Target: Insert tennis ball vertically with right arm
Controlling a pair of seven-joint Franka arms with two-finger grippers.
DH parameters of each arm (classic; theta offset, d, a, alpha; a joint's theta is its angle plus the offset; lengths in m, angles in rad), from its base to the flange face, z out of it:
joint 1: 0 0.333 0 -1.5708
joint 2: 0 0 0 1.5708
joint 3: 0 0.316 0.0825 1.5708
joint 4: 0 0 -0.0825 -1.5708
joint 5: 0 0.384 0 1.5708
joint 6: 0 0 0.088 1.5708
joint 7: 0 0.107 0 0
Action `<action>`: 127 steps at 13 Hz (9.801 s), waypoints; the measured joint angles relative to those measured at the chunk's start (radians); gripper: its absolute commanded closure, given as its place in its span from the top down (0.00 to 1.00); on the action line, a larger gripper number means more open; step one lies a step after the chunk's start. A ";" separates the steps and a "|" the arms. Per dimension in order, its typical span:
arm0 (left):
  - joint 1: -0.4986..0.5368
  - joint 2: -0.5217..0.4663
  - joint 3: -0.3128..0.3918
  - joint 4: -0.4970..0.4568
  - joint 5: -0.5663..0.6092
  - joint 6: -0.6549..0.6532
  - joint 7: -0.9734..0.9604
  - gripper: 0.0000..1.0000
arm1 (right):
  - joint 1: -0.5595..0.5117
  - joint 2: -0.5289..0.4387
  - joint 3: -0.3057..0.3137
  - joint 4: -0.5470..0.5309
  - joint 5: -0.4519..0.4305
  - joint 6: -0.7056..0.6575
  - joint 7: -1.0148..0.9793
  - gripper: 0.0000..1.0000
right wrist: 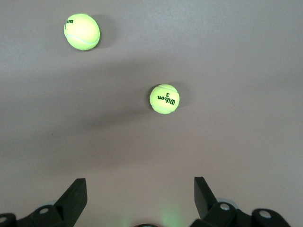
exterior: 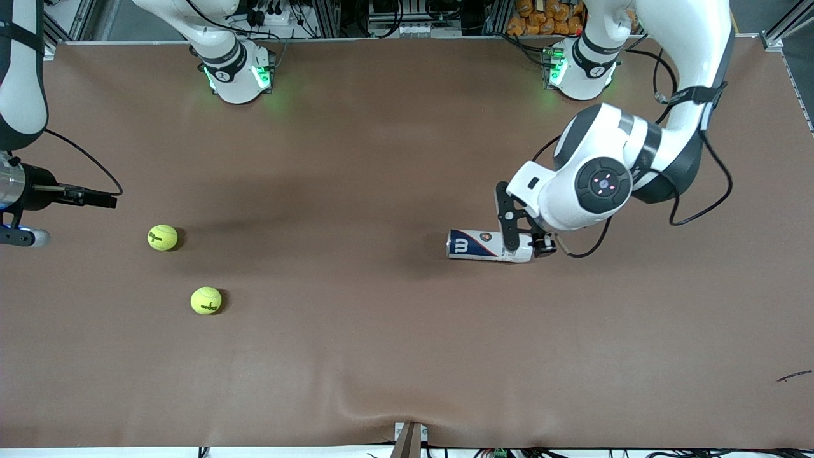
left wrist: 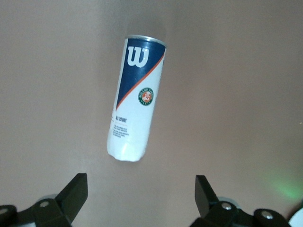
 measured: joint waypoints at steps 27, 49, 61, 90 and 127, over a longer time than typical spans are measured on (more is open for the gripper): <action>-0.085 0.144 -0.003 -0.314 0.153 0.627 0.057 1.00 | -0.108 0.150 -0.003 -0.470 0.042 0.693 -0.047 1.00; -0.074 0.086 -0.050 -0.214 0.048 0.497 0.182 0.62 | -0.133 0.314 0.005 -0.393 0.133 0.693 0.008 0.78; -0.057 0.069 -0.089 -0.114 -0.646 0.431 0.525 0.60 | -0.135 0.307 0.001 -0.247 0.133 0.501 -0.004 0.68; -0.078 0.540 -0.151 -0.091 -1.767 0.287 1.766 0.62 | 0.671 0.158 0.039 0.153 0.247 0.085 1.049 0.70; -0.093 0.557 -0.151 -0.073 -1.813 0.286 1.767 0.77 | 0.258 0.522 -0.015 0.176 -0.040 0.525 0.597 1.00</action>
